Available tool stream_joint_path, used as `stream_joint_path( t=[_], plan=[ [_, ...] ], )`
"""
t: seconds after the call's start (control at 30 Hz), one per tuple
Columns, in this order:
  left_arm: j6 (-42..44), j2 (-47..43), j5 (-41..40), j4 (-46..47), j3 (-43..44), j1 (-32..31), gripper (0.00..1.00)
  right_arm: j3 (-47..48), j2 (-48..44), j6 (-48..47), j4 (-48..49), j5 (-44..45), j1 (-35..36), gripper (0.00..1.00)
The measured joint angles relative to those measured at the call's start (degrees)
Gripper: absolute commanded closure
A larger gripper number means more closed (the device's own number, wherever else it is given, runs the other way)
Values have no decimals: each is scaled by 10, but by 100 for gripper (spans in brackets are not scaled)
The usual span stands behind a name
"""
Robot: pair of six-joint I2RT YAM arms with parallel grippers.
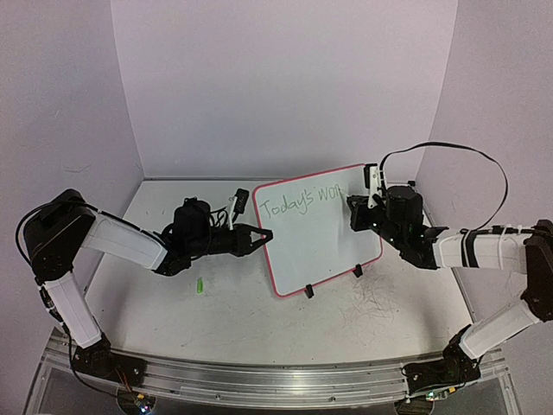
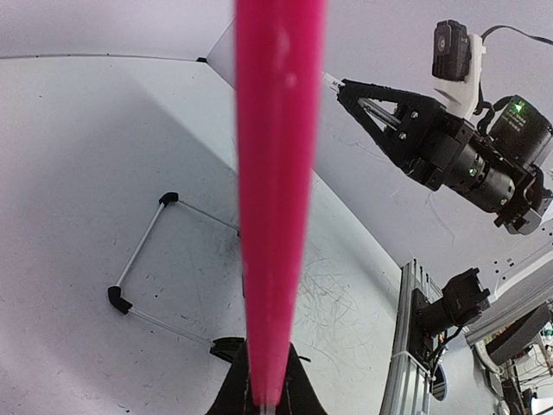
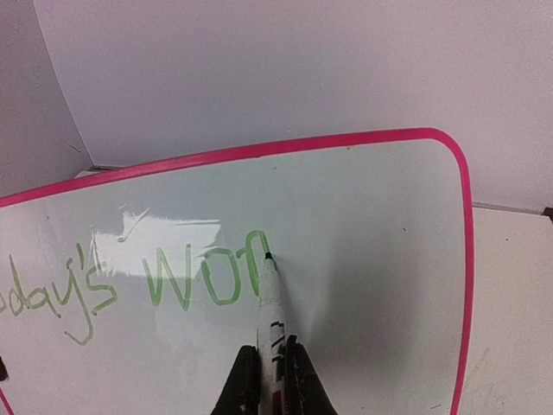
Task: Write a sentence on the whiteboard
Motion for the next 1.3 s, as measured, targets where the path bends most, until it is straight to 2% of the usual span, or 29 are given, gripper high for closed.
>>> stream_joint_path(
  t=[0.47,0.6,0.8,1.3],
  plan=[
    [1,0,0,0,0,0,100,-22,-16,8,-6,-4,0,100],
    [2,0,0,0,0,0,100,-22,-51,10,-20,-4,-3,100],
    [2,0,0,0,0,0,100,-29,-111,12,-3,-22,-53,100],
    [6,0,0,0,0,0,100,-32,-45,-6,14,-56,-38,100]
  ],
)
